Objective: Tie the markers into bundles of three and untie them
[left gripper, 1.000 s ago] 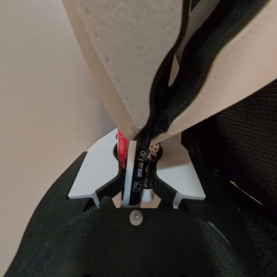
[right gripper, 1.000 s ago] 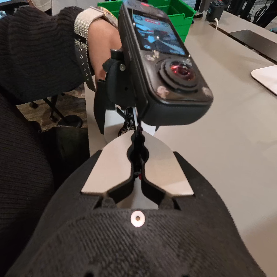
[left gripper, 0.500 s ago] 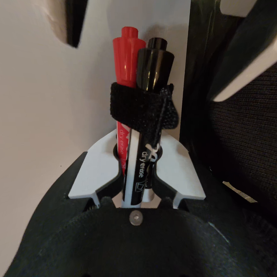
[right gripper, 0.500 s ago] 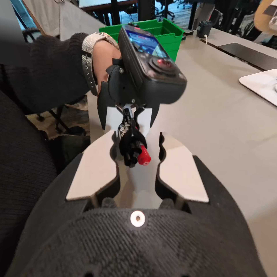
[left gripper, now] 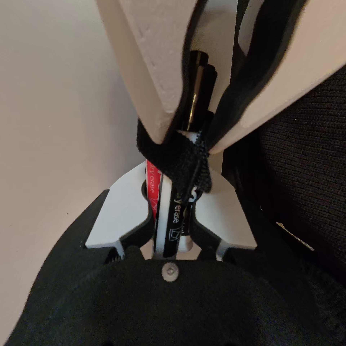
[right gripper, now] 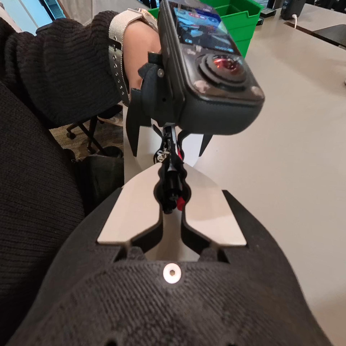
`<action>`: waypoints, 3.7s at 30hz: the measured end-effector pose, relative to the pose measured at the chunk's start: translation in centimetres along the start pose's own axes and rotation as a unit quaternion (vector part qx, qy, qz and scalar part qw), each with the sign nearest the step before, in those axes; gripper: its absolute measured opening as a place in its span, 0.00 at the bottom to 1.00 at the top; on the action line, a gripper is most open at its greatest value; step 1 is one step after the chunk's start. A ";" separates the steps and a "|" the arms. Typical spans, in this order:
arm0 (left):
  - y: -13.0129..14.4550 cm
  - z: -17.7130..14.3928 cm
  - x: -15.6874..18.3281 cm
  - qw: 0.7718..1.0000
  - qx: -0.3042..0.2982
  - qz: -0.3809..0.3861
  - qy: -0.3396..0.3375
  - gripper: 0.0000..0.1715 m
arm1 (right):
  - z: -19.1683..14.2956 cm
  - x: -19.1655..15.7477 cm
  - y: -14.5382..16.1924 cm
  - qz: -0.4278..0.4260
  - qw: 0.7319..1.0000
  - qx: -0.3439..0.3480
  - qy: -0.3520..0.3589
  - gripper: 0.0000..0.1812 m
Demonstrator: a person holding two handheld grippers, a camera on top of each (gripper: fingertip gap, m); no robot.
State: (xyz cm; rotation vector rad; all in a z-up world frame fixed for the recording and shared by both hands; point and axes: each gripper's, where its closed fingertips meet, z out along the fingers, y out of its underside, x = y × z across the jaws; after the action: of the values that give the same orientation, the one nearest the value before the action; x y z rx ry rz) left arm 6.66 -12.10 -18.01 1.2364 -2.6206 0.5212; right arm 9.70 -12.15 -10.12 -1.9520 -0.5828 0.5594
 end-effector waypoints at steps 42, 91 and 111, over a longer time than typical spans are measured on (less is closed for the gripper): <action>-0.5 -0.2 1.1 1.000 0.004 0.009 0.019 0.26 | 1.0 -0.2 -0.8 0.072 0.996 0.037 -0.023 0.03; -0.1 -3.3 -1.9 0.994 0.102 -0.025 -0.025 0.26 | -5.6 3.4 -3.7 0.154 0.970 0.178 0.065 0.28; 1.0 -2.8 1.2 0.977 0.170 -0.057 -0.117 0.27 | -7.9 -2.5 0.3 0.230 0.958 0.172 0.021 0.26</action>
State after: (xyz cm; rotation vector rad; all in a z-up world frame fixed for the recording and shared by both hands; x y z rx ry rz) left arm 5.23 -11.25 -15.27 1.6302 -2.7045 0.8805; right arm 12.65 -19.19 -6.81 -1.7565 0.0123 0.8447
